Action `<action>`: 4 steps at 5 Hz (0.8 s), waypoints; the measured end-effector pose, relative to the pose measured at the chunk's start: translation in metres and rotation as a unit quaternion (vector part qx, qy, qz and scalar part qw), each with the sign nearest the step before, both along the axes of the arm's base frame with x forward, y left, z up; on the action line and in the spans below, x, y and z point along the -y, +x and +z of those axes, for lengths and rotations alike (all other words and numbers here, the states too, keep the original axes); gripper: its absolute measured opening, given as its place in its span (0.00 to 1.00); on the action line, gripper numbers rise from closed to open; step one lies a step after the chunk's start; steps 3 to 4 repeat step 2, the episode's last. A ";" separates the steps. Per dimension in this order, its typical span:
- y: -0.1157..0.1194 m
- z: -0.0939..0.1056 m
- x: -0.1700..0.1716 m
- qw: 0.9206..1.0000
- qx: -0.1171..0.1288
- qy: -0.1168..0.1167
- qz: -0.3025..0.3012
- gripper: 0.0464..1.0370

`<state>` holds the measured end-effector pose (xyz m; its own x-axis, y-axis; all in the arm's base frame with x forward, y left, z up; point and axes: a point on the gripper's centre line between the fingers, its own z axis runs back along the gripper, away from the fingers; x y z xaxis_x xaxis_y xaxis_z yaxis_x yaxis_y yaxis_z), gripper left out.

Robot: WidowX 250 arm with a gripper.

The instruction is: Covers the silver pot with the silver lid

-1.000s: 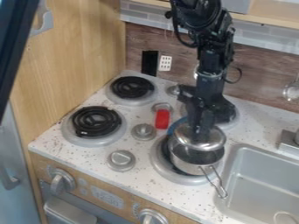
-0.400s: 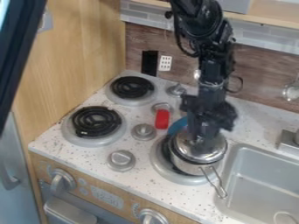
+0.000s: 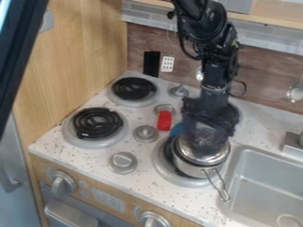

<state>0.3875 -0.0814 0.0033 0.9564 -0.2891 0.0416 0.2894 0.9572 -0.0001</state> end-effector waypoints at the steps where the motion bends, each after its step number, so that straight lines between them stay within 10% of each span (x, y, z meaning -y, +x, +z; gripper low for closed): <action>1: -0.001 0.030 0.002 1.000 0.019 0.005 -0.002 0.97; 4: -0.007 0.032 0.004 1.000 0.003 0.005 -0.008 0.96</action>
